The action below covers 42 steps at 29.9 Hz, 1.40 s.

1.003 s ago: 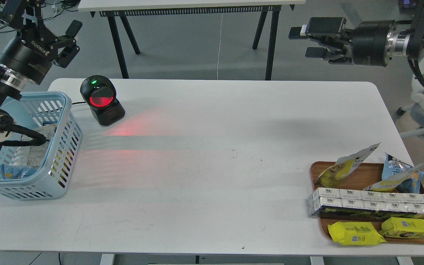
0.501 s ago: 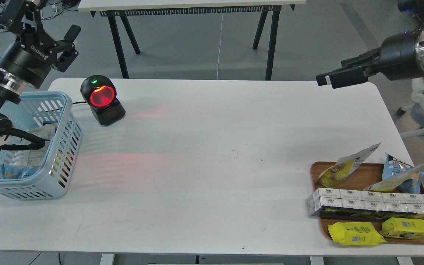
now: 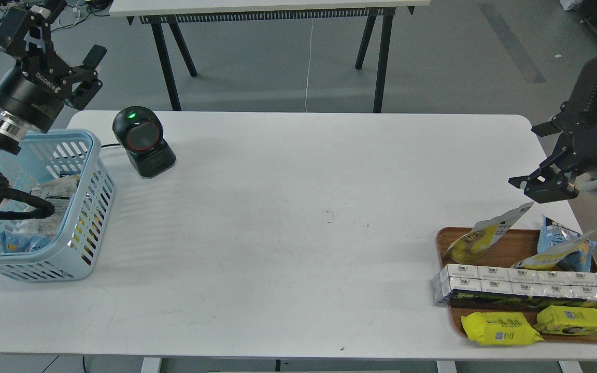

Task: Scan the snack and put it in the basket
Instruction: 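Lower the right gripper and grasp the yellow snack packet on the tray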

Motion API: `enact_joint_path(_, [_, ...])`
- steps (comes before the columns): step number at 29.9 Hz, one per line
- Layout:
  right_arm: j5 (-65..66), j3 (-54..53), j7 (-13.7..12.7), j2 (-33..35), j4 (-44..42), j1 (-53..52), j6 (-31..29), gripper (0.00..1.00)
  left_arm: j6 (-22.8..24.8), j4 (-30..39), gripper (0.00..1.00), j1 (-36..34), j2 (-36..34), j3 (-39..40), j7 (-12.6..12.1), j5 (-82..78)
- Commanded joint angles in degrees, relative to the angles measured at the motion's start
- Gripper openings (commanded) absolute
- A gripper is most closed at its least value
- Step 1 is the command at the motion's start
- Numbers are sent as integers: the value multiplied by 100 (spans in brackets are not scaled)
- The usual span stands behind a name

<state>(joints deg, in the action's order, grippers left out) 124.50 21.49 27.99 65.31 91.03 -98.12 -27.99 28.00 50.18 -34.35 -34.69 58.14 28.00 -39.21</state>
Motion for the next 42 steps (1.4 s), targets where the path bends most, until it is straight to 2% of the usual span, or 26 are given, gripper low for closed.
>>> enact_joint_path(1, [50, 22, 1, 78, 116, 126, -1, 96, 0, 0, 100, 7, -3, 4, 0, 1])
enact_joint_path(7, [50, 39, 1, 359, 591, 153, -1, 95, 0, -8, 100, 7, -3, 4, 0, -8])
enact_joint_path(15, [50, 30, 1, 307, 565, 697, -1, 95, 0, -17, 100, 16, 23, 4, 0, -8])
enact_joint_path(18, [50, 22, 1, 18, 452, 838, -1, 95, 0, -26, 100, 24, 23, 4, 0, -8])
enact_joint_path(24, [50, -31, 1, -799, -427, 979, -1, 94, 0, -79, 100, 25, 15, 13, 0, -8])
enact_joint_path(30, [50, -40, 1, -1257, -727, 1277, -1, 92, 0, -105, 100, 33, 23, 4, 0, 10])
enact_joint_path(33, [50, -40, 1, -1354, -744, 1418, -1, 82, 0, -123, 100, 33, 23, 13, 0, 19])
enact_joint_path(36, [50, -101, 1, -1468, -1007, 1603, -1, 52, 0, -175, 100, 33, 15, 13, 0, 19])
enact_joint_path(37, [50, -145, 1, -1573, -1112, 1673, 56, 45, 0, -184, 100, 33, 15, 13, 0, 27])
enact_joint_path(39, [50, -233, 1, -1653, -1227, 1796, 232, 38, 0, -193, 100, 33, 15, 13, 0, 19])
enact_joint_path(42, [50, -303, 1, -1662, -1254, 1884, 522, 17, 0, -193, 100, 42, 15, 13, 0, 19])
